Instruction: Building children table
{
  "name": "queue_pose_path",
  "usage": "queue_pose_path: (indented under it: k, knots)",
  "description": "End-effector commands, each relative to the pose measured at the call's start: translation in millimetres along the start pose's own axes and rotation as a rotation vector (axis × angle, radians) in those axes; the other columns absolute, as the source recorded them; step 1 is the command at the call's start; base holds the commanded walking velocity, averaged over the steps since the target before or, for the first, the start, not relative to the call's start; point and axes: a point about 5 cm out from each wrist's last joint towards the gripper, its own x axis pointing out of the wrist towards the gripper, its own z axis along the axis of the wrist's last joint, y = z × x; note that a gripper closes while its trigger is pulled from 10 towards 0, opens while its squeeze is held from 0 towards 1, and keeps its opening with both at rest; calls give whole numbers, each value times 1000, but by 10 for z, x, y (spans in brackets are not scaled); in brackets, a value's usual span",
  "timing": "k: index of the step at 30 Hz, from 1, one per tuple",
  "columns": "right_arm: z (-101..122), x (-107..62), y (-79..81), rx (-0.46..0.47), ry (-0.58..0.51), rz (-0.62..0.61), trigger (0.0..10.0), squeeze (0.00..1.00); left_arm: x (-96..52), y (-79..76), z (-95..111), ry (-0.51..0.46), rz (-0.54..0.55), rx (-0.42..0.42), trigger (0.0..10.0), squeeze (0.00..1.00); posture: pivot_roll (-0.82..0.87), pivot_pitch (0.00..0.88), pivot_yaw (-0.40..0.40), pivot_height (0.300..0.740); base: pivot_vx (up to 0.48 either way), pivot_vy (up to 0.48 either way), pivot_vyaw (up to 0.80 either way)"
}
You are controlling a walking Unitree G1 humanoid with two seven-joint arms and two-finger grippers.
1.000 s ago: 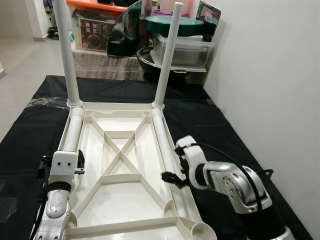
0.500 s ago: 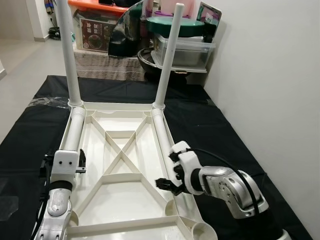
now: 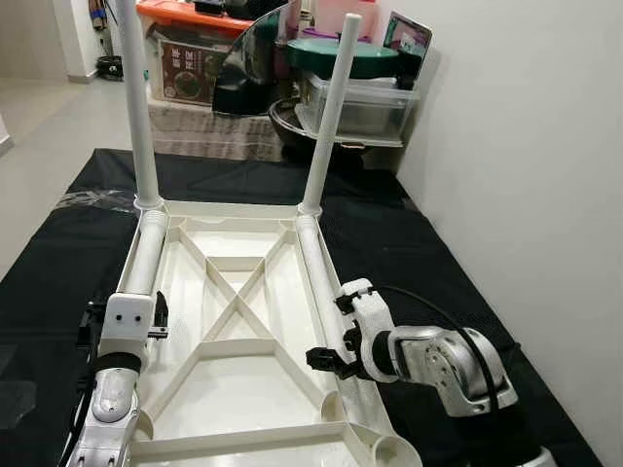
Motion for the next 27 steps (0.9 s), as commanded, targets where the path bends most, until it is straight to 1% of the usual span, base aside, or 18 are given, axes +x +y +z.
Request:
queue_pose_path:
  k: [1,10,16,19,20,21,22,24,25,27]
  knots:
    - [-224,60,-43,90,150,-24,10000,0,-58,-85,-127,63,-41,18,10000,0,-20,0,-175,740,0,0,0]
    - [-215,84,40,116,200,-6,10000,0,-60,-101,-124,63,-39,15,10000,0,-21,0,-185,740,0,0,0]
    - [-192,120,103,131,201,20,10000,0,-71,-81,-134,66,-35,18,10000,0,-16,0,-184,740,0,0,0]
    - [-193,153,152,164,210,55,10000,0,-68,-64,-136,67,-34,22,10000,0,-13,0,-180,740,0,0,0]
    - [-173,205,204,257,201,120,10000,0,-63,-55,-136,67,-33,23,10000,0,-11,0,-179,740,0,0,0]
    - [-173,205,204,257,201,120,10000,0,-63,-55,-136,67,-33,23,10000,0,-11,0,-179,740,0,0,0]
    - [-169,221,216,281,199,157,10000,0,-61,-58,-135,67,-34,23,10000,0,-11,0,-179,740,0,0,0]
    - [-169,221,216,281,199,157,10000,0,-61,-58,-135,67,-34,23,10000,0,-11,0,-179,740,0,0,0]
    - [-191,271,189,340,199,197,10000,0,-59,-62,-132,66,-35,24,10000,0,-2,0,-176,740,0,0,0]
    - [-191,271,189,340,199,197,10000,0,-59,-62,-132,66,-35,24,10000,0,-2,0,-176,740,0,0,0]
